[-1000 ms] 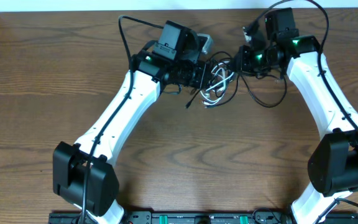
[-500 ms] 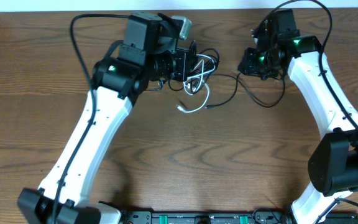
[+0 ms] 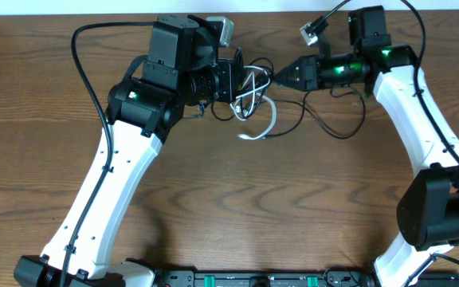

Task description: Untangle cables

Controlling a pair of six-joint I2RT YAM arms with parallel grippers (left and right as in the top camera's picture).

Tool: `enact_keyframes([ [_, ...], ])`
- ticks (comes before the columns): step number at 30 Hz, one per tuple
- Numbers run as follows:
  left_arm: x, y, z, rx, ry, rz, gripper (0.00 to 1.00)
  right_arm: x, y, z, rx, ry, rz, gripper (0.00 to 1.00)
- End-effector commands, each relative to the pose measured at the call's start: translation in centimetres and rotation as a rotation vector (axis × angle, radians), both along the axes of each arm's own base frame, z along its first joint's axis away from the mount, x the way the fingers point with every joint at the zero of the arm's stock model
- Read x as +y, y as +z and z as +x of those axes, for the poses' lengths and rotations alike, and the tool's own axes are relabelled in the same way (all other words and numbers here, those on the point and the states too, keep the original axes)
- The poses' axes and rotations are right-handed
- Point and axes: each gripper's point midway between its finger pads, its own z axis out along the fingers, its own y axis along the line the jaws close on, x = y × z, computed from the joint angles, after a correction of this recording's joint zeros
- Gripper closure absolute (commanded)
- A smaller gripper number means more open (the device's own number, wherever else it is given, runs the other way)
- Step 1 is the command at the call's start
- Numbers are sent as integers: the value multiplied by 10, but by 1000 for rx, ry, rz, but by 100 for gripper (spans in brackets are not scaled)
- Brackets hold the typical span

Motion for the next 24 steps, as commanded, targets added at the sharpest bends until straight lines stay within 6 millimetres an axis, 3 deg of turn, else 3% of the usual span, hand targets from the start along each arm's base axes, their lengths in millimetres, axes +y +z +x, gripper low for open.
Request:
enact_keyframes([
  [1,2,0,0,15,23,-7,92,10,29,-15,-18,92,137,67],
  [6,2,-6,-3,58,32,-12,92,21,30,-18,-14,106,135,69],
  [14,0,-7,-5,60,25,-11,92,31,8,-10,30,14,4,71],
  [24,0,-7,-5,63,26,-14,93,38,-5,-6,51,-42,-80,65],
])
